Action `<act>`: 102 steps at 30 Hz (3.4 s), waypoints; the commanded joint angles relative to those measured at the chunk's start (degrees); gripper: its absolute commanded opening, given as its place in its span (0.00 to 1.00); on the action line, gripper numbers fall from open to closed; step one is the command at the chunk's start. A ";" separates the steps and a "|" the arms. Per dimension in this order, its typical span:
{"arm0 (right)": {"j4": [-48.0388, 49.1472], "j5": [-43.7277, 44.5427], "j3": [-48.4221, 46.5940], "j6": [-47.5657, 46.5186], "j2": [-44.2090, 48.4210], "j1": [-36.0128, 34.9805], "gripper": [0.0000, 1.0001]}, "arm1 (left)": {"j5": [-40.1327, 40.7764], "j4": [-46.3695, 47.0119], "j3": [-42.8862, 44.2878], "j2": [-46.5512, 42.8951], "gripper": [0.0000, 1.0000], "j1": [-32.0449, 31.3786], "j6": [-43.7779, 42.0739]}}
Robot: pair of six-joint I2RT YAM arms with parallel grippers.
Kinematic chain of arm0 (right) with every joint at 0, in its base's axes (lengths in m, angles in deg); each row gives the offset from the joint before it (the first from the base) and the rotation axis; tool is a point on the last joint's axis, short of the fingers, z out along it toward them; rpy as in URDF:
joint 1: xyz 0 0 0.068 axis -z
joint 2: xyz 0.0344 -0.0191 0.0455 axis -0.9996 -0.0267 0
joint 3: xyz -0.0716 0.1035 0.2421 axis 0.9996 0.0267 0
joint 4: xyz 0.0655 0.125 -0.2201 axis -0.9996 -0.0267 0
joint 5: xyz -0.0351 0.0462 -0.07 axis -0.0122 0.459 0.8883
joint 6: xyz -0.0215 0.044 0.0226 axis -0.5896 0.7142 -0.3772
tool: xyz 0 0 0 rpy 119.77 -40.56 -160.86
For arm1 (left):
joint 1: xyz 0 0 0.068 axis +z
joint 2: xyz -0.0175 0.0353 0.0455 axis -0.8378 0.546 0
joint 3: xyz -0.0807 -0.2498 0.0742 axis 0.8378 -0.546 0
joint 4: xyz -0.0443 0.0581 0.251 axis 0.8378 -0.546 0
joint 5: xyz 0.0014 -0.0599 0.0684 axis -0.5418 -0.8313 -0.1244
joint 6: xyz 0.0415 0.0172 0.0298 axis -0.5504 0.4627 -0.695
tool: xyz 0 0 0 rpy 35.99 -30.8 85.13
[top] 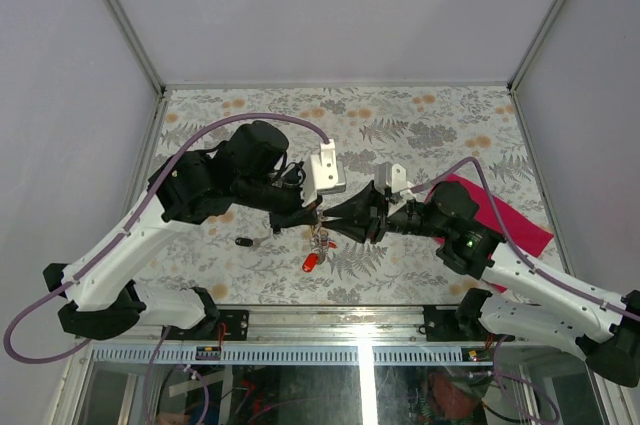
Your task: Put the keys on the keyring
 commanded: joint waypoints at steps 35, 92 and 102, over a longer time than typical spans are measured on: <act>-3.01 -3.96 -5.27 0.99 3.01 -0.32 0.00 | -3.45 21.38 -11.79 -13.96 0.38 -2.23 5.35; 3.16 -2.21 -4.67 5.12 6.95 -0.29 0.00 | -6.35 25.75 -16.91 -13.98 0.00 -2.28 6.36; 8.76 -0.90 -3.58 7.84 7.69 -0.28 0.00 | -6.96 28.79 -19.53 -15.30 0.00 -2.19 7.92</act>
